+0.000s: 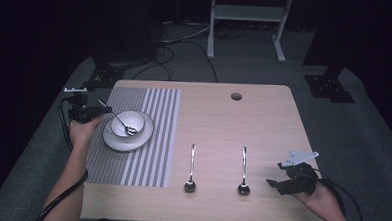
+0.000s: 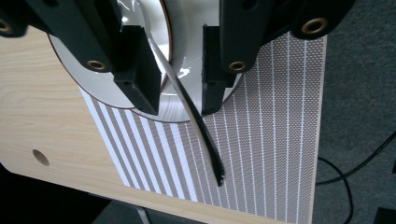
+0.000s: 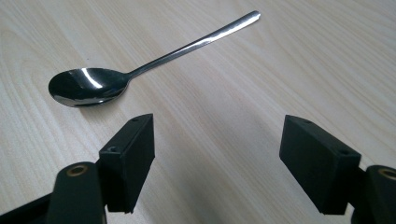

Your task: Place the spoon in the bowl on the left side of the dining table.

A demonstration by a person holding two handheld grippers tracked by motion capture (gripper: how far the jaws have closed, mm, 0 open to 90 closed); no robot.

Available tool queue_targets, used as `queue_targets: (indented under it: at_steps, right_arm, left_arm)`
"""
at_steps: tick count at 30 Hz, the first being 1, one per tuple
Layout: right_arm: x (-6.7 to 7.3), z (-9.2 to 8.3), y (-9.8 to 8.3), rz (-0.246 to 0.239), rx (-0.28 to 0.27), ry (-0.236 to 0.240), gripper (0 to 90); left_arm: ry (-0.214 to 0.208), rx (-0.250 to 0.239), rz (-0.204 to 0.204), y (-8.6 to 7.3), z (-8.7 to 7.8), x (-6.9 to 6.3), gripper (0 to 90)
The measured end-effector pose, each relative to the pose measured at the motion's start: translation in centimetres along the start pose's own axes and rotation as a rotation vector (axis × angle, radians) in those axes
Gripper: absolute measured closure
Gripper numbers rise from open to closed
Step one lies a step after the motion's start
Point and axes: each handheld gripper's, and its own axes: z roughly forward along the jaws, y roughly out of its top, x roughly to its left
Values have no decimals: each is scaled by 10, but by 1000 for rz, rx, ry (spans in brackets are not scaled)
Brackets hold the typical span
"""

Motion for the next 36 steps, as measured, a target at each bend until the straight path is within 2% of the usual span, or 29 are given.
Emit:
queue_targets:
  at_steps: [4, 6, 9, 12, 13, 15, 19, 20, 23, 24, 28, 29, 36]
  right_arm:
    - [0, -1, -2, 8, 1, -9, 247]
    - [0, -2, -3, 16, -3, -16, 247]
    - [-1, -3, -5, 26, -1, -19, 243]
    - [-3, -3, -5, 25, 2, -25, 241]
    - [-3, -3, -5, 25, 2, -25, 241]
    - [-4, -3, -4, 30, 0, -28, 239]
    - [-3, -4, -3, 30, -5, -33, 238]
    - [-4, -4, -4, 32, -5, -35, 235]
    - [-6, -5, -5, 43, -4, -37, 233]
    - [-7, -5, -5, 44, -3, -38, 231]
    - [-9, -5, -6, 53, -8, -39, 228]
    - [-9, -5, -6, 54, -10, -38, 228]
    - [-9, -3, -7, 61, -4, -36, 226]
  left_arm:
    - [13, 12, 23, -3, -3, -2, 610]
    - [19, 1, 28, -5, -7, -2, 527]
    - [16, -7, 35, -10, -12, -1, 480]
    - [-24, -24, 36, -17, -18, -2, 439]
    - [-24, -24, 36, -17, -18, -2, 426]
    - [-30, -9, 66, -22, -17, -8, 408]
    - [-24, 7, 97, -26, -16, -14, 378]
    - [-25, 14, 120, -28, -16, -19, 355]
    - [-25, 20, 140, -31, -16, -25, 293]
    - [-29, 20, 167, -33, -17, -30, 288]
    - [-56, 14, 185, -36, -18, -36, 231]
    - [-75, 14, 187, -38, -18, -38, 218]
    - [-89, 22, 216, -45, -18, -45, 190]
